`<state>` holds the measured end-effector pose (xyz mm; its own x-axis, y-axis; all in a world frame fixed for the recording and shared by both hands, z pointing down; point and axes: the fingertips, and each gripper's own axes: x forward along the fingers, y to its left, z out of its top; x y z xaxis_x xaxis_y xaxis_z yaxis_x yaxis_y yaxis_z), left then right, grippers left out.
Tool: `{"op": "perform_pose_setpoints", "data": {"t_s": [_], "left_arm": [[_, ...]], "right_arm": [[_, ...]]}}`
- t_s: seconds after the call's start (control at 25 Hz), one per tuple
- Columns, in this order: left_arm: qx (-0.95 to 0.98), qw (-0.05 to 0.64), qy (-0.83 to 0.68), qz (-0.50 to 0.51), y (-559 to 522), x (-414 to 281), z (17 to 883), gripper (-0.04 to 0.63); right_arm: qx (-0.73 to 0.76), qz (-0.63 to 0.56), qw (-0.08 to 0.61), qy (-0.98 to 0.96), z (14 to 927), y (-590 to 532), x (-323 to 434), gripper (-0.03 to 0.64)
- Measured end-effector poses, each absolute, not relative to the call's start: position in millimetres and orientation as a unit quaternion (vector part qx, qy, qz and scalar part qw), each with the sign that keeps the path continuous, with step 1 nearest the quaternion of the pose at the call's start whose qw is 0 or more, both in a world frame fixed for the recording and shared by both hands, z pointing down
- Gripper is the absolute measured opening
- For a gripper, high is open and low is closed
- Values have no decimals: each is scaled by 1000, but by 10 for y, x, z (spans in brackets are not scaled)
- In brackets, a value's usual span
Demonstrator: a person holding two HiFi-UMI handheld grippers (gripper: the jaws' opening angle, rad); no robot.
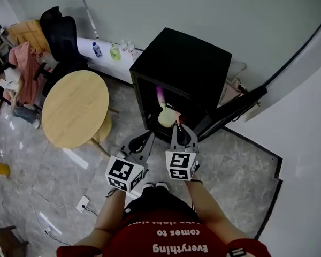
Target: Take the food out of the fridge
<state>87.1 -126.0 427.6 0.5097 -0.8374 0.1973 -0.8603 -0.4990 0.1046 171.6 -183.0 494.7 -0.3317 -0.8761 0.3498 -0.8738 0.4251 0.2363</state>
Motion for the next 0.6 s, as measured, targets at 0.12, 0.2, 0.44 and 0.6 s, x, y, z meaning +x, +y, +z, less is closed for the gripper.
{"op": "perform_pose_setpoints", "data": {"t_s": [0.12, 0.2, 0.44, 0.6], "left_arm": [[853, 99, -509, 62, -1150, 801, 4282, 6], [844, 102, -523, 60, -1074, 715, 4284, 6], [815, 97, -568, 59, -949, 337, 4281, 6], [796, 97, -595, 55, -880, -1, 4310, 6]], "right_arm": [[515, -22, 209, -831, 4857, -1732, 1591, 31], [499, -34, 204, -842, 4799, -1665, 1474, 31], [445, -54, 192, -873, 4717, -1565, 970, 31], [410, -58, 195, -889, 4771, -1473, 573, 31]]}}
